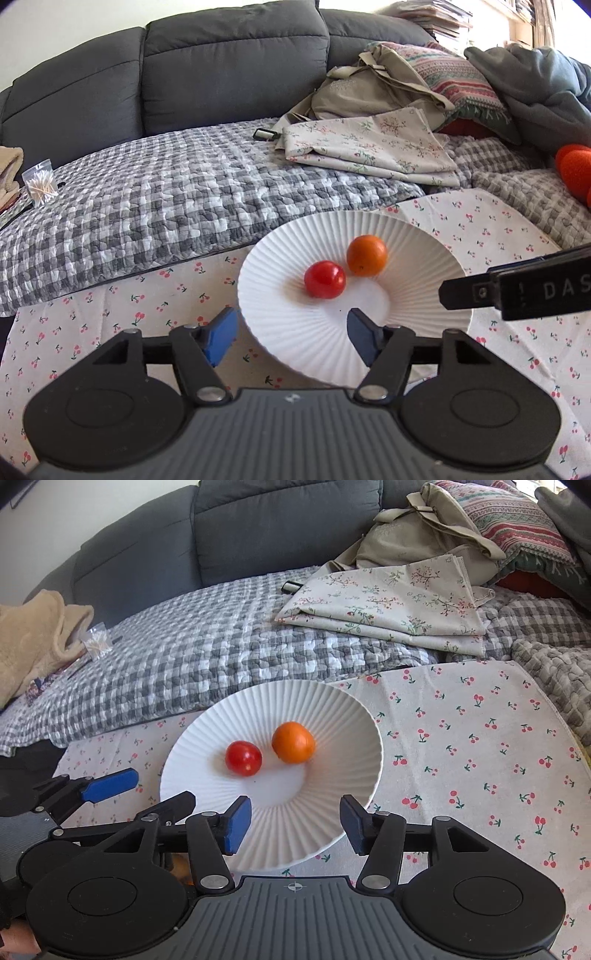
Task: Organize fruits
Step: 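Withdraw both tools from the bowl back toward the remaining fruit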
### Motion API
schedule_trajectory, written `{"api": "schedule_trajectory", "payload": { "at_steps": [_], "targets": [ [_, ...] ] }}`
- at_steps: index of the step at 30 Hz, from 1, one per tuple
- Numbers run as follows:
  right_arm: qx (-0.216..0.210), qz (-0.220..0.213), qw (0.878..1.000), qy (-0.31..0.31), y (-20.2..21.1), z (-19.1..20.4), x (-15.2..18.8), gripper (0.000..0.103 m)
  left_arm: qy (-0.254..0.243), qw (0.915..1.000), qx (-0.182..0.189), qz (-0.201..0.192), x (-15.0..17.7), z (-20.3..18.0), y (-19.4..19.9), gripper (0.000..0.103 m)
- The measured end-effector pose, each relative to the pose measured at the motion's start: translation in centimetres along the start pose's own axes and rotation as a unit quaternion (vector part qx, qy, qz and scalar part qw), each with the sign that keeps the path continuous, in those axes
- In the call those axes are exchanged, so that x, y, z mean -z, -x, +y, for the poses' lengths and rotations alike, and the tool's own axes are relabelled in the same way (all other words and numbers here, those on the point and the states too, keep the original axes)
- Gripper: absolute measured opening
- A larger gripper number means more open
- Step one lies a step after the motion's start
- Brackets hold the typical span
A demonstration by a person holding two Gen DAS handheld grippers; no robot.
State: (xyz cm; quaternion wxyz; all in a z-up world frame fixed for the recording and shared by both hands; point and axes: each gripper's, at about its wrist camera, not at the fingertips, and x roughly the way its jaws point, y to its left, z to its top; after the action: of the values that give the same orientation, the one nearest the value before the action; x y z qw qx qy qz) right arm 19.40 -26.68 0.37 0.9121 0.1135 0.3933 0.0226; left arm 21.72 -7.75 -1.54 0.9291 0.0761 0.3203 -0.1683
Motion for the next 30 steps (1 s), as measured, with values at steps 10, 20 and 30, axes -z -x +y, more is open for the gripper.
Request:
{"api": "schedule_trajectory", "payload": {
  "at_steps": [10, 20, 30],
  "targets": [
    [-0.025, -0.014, 1.0, -0.005, 4.6, -0.1, 0.4, 0.087, 0.055, 0.9984, -0.014, 0.004, 0.1, 1.5, 3.5, 0.079],
    [-0.006, -0.026, 1.0, 0.0, 9.2, 1.6, 3.2, 0.103, 0.126, 0.9914, -0.017, 0.028, 1.4, 3.1, 8.4, 0.099],
    [-0.019, -0.028, 0.999, 0.033, 13.0, 3.3, 5.9, 0.103, 0.13, 0.9893, -0.046, 0.047, 4.3, 2.5, 12.0, 0.102]
  ]
}}
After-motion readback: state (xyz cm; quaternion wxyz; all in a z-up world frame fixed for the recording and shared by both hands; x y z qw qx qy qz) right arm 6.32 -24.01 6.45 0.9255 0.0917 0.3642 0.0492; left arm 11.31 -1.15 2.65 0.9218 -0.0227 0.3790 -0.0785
